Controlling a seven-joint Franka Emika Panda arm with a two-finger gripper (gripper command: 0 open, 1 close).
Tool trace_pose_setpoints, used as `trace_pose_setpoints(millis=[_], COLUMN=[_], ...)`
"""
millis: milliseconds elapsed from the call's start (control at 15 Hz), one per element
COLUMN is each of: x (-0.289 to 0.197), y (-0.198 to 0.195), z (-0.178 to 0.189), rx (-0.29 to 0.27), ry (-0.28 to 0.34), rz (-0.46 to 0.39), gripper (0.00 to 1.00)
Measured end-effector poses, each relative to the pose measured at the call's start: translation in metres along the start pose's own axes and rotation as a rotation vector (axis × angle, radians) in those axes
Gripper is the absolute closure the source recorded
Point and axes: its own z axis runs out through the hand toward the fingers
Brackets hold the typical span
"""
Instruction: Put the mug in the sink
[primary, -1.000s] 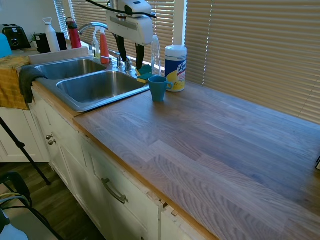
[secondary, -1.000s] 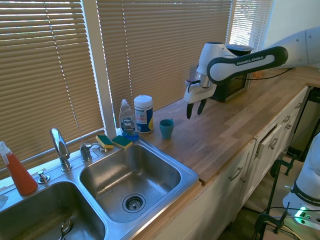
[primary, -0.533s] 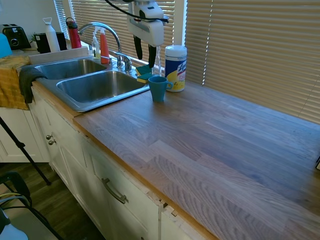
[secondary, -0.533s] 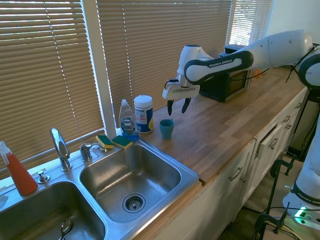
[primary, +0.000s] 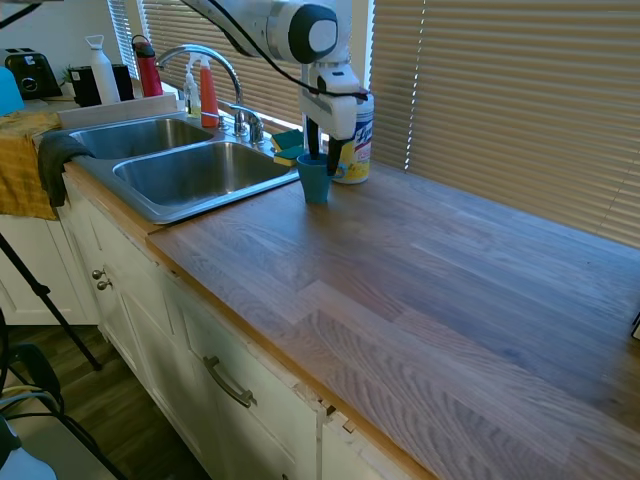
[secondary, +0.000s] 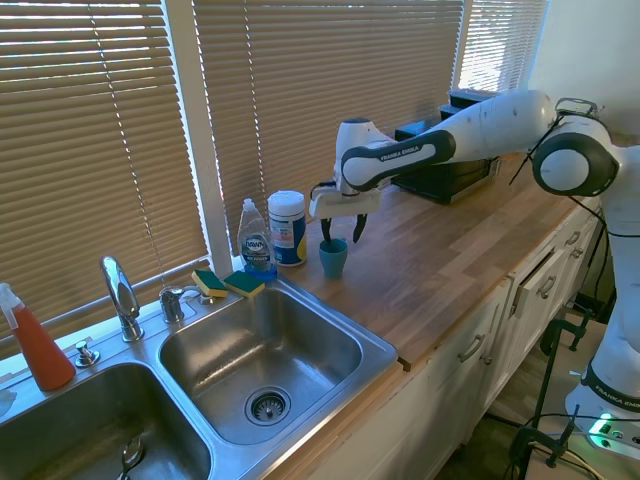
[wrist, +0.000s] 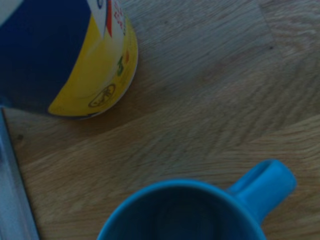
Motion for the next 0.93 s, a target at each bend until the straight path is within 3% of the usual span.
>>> trace_pose_setpoints(millis=[267, 933], x=[0.004, 0.002], y=[-0.004, -0.004], z=[0.025, 0.030], rx=[-0.033, -0.043], ry=[-0.011, -0.015], rz=[0.007, 0.006], gripper=[1.00, 1.00])
